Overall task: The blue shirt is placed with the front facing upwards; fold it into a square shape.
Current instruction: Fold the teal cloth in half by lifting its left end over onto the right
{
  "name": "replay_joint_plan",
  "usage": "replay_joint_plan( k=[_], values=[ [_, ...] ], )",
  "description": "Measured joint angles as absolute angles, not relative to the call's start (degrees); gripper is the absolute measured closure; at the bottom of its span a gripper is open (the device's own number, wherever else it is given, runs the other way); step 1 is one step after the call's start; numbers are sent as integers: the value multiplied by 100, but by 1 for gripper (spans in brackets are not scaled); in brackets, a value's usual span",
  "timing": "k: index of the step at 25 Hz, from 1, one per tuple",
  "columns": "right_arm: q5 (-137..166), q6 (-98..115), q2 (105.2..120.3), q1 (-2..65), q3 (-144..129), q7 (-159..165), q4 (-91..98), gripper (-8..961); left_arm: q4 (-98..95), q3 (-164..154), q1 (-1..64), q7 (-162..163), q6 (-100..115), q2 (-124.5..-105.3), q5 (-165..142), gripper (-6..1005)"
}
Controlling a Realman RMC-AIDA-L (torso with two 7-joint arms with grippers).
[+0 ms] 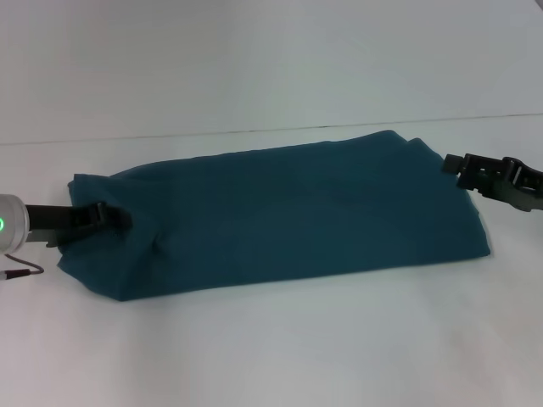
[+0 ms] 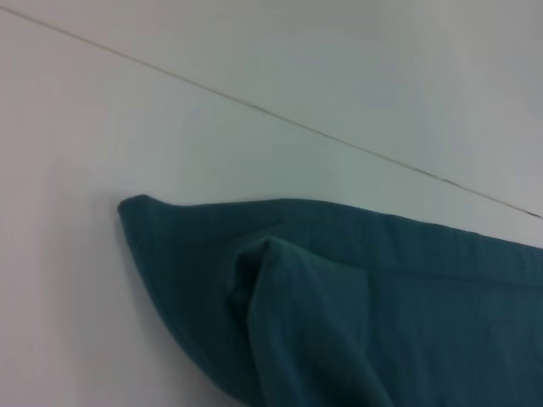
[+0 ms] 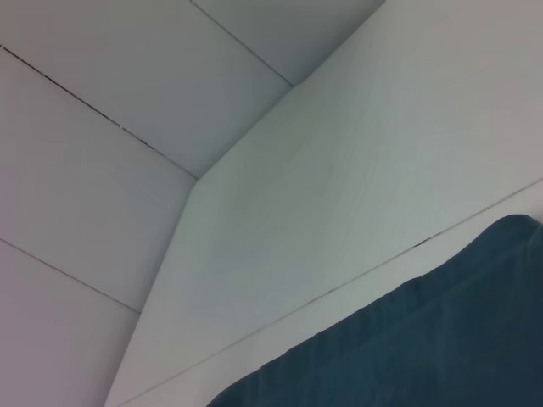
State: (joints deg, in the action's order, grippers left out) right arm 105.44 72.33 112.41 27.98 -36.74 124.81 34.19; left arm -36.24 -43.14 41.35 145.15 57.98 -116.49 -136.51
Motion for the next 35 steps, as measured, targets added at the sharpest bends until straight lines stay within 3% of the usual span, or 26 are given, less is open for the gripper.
replay_joint_plan(
  k=[4,15,35],
  values=[
    [10544,7233,11241,2792,-3674,12480,3419,328,-3667,-4315,4104,14494,5822,-11654,-13650,718],
    [10537,7235,11241,2759,-3674,12480,3419,328,-4034,-4227,3976,13804,6467,-11686,-13089,929],
    [10523,7224,11250,2753,-3665,12489,3410,328,-4312,-3558,3630,13830,6662,-11609,-12979,908]
  ],
)
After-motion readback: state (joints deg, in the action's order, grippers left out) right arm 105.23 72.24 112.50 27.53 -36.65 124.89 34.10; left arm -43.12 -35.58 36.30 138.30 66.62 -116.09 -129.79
